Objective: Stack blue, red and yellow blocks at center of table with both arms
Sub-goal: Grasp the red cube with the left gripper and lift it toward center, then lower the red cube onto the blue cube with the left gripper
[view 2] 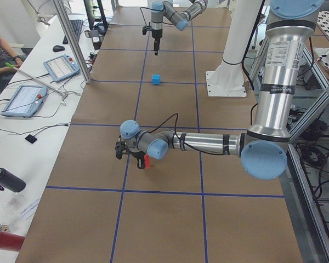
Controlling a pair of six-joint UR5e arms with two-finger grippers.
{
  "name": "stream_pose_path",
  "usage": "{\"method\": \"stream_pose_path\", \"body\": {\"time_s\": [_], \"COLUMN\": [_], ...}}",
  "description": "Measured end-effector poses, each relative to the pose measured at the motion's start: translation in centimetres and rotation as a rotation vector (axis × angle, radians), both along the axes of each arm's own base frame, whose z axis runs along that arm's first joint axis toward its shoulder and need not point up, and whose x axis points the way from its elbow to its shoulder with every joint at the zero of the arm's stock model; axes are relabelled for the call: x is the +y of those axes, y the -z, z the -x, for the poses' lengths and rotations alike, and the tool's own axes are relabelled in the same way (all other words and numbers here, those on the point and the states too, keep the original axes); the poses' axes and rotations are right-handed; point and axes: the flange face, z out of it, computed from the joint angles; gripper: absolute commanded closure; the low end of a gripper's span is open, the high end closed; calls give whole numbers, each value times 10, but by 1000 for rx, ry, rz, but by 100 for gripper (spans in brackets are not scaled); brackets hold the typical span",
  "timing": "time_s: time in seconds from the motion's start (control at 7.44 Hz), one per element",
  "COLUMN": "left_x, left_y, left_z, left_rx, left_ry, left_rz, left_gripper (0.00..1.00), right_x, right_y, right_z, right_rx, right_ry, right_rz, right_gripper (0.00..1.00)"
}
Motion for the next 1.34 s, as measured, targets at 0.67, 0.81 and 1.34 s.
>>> {"method": "stream_pose_path", "body": {"time_s": [0.67, 0.81, 1.34], "left_x": [5, 18, -7], "left_y": [328, 373, 477], "left_z": [-169, -219, -377], "left_rx": [-18, -18, -55], "left_ry": [-12, -9, -8], "left_rz": [-3, -20, -123], "left_gripper": [100, 100, 100], "right_x": [-23, -24, -28], "right_y": [-115, -140, -177], "right_z": [-146, -169, -196], "right_rx": [66, 87, 120], "right_ry": [56, 75, 86], "right_rz": [-50, -63, -53], "right_gripper": [0, 0, 0]}}
